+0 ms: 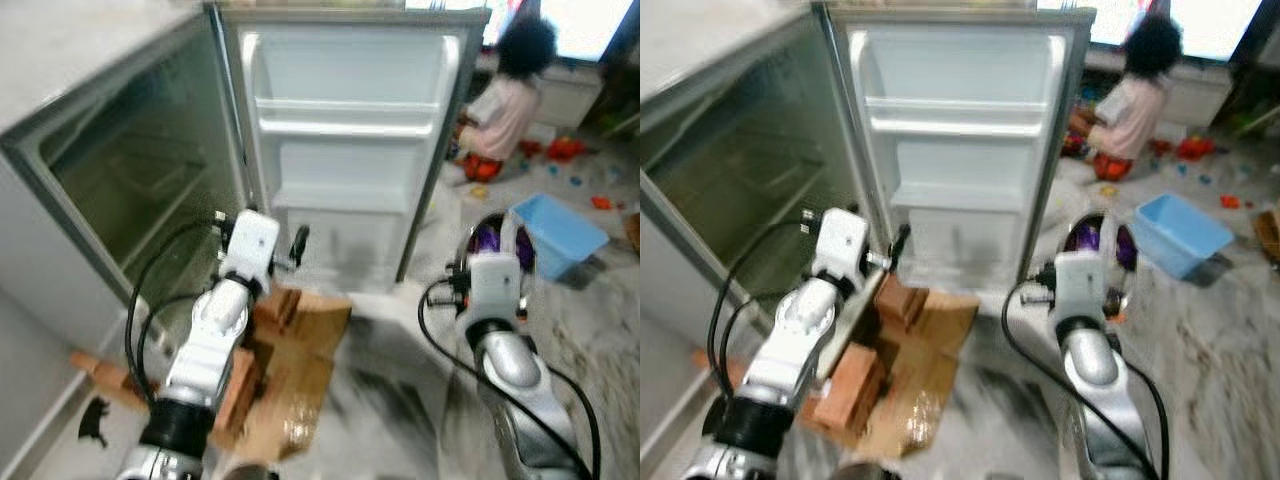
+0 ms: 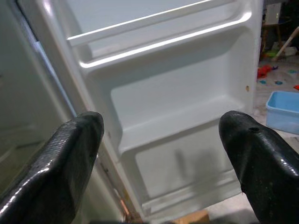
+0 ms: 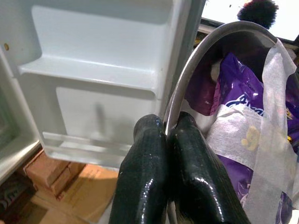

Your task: Restocking fridge

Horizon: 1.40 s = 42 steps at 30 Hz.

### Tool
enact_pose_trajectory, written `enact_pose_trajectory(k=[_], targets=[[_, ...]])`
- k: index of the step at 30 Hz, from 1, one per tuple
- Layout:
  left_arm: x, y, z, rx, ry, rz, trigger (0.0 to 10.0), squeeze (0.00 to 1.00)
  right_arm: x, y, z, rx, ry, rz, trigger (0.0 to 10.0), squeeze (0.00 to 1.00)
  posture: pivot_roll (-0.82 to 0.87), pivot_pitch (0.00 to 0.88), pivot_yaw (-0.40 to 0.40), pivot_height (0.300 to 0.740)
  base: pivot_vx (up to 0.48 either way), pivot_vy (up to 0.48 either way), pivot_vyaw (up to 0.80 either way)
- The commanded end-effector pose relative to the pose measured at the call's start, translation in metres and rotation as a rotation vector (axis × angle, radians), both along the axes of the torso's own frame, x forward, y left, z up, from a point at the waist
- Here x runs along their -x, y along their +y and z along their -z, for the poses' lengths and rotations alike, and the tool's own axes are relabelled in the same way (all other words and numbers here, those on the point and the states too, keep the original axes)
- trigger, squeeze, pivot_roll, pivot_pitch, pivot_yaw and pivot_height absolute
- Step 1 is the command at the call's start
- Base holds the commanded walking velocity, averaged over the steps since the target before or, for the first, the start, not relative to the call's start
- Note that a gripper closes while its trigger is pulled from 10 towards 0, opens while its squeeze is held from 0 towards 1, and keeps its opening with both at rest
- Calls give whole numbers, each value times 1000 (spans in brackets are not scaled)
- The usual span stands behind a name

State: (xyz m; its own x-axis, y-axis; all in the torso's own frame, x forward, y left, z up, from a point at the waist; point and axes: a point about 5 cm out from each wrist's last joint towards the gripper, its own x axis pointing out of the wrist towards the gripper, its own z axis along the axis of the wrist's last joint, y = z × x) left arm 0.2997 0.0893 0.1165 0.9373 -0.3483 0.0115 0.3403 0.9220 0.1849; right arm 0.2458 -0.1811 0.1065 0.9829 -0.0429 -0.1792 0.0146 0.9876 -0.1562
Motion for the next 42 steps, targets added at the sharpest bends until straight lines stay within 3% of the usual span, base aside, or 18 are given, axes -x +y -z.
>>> enact_pose_trajectory(k=[1,15,17,26,42], targets=[[2,-7,-3,1,-13,17,10000,0,0,-7,-7,24,-36,19,10000,0,-34,0,1,740,442,0,469],[5,-13,4,-41,20,30,10000,0,-7,-7,-8,32,-39,0,10000,0,-34,0,-2,740,369,-214,62],[7,-14,7,15,46,2,10000,0,-9,-8,-7,18,-35,-1,10000,0,-32,0,-3,740,0,0,0],[13,-6,11,-36,36,-40,10000,0,-7,-4,-5,24,-34,-28,10000,0,-25,0,-1,740,0,0,0],[11,2,10,-14,46,-75,10000,0,-14,0,-7,39,-51,-55,10000,0,-17,0,-2,740,0,-474,800]])
